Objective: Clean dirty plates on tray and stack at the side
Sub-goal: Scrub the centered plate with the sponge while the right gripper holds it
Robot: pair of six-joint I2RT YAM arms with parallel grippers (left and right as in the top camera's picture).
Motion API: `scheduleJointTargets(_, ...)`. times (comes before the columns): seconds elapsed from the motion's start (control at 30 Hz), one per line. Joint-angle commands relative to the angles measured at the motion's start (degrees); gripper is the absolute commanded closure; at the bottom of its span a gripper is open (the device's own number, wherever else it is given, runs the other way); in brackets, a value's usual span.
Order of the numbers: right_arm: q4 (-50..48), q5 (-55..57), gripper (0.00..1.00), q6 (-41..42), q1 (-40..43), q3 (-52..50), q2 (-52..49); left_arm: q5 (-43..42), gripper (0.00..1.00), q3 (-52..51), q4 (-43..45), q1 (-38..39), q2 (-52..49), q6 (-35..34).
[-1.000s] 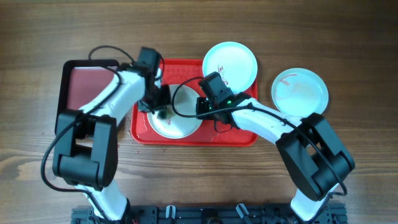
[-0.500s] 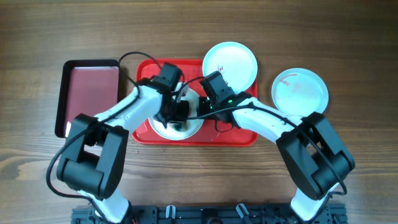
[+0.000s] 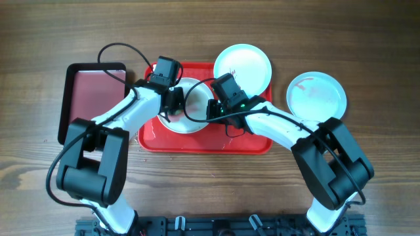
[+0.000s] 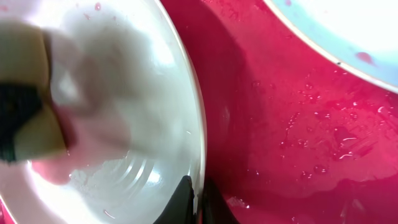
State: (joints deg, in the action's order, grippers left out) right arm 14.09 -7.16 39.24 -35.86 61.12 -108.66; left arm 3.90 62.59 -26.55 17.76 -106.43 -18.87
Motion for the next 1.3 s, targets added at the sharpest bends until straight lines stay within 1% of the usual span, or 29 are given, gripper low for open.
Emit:
scheduleJointTargets(0.0,0.98,-0.22,0.96,-1.99,-0.44,0.15,-0.96,4.59,0.96,-0.83,6.6,1.38,-2.23,2.84)
scheduleJointTargets(0.07,0.98,-0.24,0.96,-1.97,-0.44,0.15,-0.96,4.59,0.96,-0.83,9.35,2.71,-2.23,5.92)
scheduleJointTargets(0.13,0.96,-0.24,0.96,-1.95,-0.44,0.15,-0.96,4.22,0.96,-0.83,10.1,4.79,-2.23,7.23)
scheduleJointTargets(0.2,0.96,-0.22,0.96,-1.99,-0.44,0.15,-0.96,-1.2,0.96,-0.83,9.94,6.58,-2.23,10.73)
scheduleJointTargets(0.23,0.94,-0.22,0.96,-1.99,-0.44,0.15,-0.96,-6.67,0.96,-0.83,9.94,7.04,-2.23,13.14)
scheduleJointTargets(0.27,1.01,-0.24,0.96,-2.03,-0.44,0.15,-0.96,-11.56,0.96,-0.83,9.99,7.02,-2.23,14.21)
scheduleJointTargets(0.3,1.11,-0.24,0.96,-2.08,-0.44,0.15,-0.96,-13.51,0.96,-0.83,10.12,6.47,-2.23,14.19)
scheduleJointTargets(0.33,1.07,-0.24,0.96,-2.21,-0.44,0.15,-0.96,-12.13,0.96,-0.83,10.25,5.99,-2.23,14.16)
scheduleJointTargets(0.37,0.98,-0.24,0.96,-2.21,-0.44,0.15,-0.96,-8.17,0.96,-0.83,10.27,5.16,-2.23,13.14)
scheduleJointTargets(0.4,0.92,-0.24,0.96,-2.21,-0.44,0.15,-0.96,-3.23,0.96,-0.83,10.16,4.52,-2.23,10.38)
scheduleJointTargets(0.47,0.96,-0.26,0.96,-2.21,-0.44,0.15,-0.96,10.12,0.96,-0.83,6.93,2.45,-2.23,0.57)
scheduleJointTargets(0.53,0.96,-0.24,0.96,-2.23,-0.44,0.15,-0.96,14.27,0.96,-0.83,0.22,1.05,-2.23,-5.68)
scheduleJointTargets(0.57,0.94,-0.24,0.96,-2.23,-0.44,0.15,-0.96,14.4,0.96,-0.83,-2.56,0.79,-2.23,-7.45)
scheduleJointTargets(0.6,0.94,-0.28,0.96,-2.23,-0.44,0.15,-0.96,14.1,0.96,-0.83,-7.34,0.72,-2.23,-10.23)
scheduleJointTargets(0.7,0.9,-0.92,0.96,-2.84,-0.44,0.15,-0.96,4.72,0.96,-0.83,-16.31,0.74,-2.23,-10.34)
scheduleJointTargets(0.73,0.85,-0.96,0.96,-2.86,-0.44,0.15,-0.96,-0.22,0.96,-0.83,-19.02,0.76,-2.23,-9.73)
scheduleJointTargets(0.77,0.61,-1.77,0.96,-3.26,-0.44,0.15,-0.96,-5.51,0.96,-0.83,-20.68,0.74,-2.23,-6.27)
scheduleJointTargets(0.8,0.48,-1.97,0.96,-3.26,-0.44,0.15,-0.96,-16.17,0.96,-0.83,-22.16,0.74,-2.23,3.21)
scheduleJointTargets(0.83,0.48,-1.97,0.96,-3.28,-0.44,0.15,-0.96,-21.7,0.96,-0.83,-22.91,0.74,-2.23,7.89)
scheduleJointTargets(0.87,0.46,-1.97,0.96,-3.26,-0.44,0.15,-0.96,-25.59,0.96,-0.83,-23.43,0.74,-2.23,11.43)
scheduleJointTargets(0.93,0.44,-1.97,0.96,-3.32,-0.44,0.15,-0.96,-30.6,0.96,-0.83,-22.56,0.76,-2.23,17.77)
scheduleJointTargets(0.97,0.44,-1.97,0.96,-3.3,-0.44,0.15,-0.96,-31.63,0.96,-0.83,-21.05,0.76,-2.23,18.69)
scheduleJointTargets(1.03,0.44,-1.97,0.96,-3.3,-0.44,0.15,-0.96,-31.52,0.96,-0.83,-15.45,0.7,-2.23,18.43)
scheduleJointTargets(1.07,0.44,-1.97,0.96,-3.32,-0.44,0.15,-0.96,-31.45,0.96,-0.83,-11.1,0.7,-2.23,17.88)
scheduleJointTargets(1.1,0.44,-1.95,0.96,-3.34,-0.44,0.15,-0.96,-31.17,0.96,-0.83,-9.38,0.7,-2.23,16.87)
scheduleJointTargets(1.13,0.44,-1.97,0.96,-3.5,-0.44,0.15,-0.96,-29.09,0.96,-0.83,-6.23,0.7,-2.23,13.97)
scheduleJointTargets(1.17,0.46,-1.95,0.96,-3.52,-0.44,0.15,-0.96,-20.72,0.96,-0.83,-0.94,0.7,-2.23,7.85)
scheduleJointTargets(1.2,0.46,-1.95,0.96,-3.5,-0.44,0.15,-0.96,-16.26,0.96,-0.83,0.85,0.7,-2.23,6.01)
scheduleJointTargets(1.27,0.46,-1.95,0.96,-3.52,-0.44,0.15,-0.96,-2.32,0.96,-0.66,4.0,0.7,-2.23,1.2)
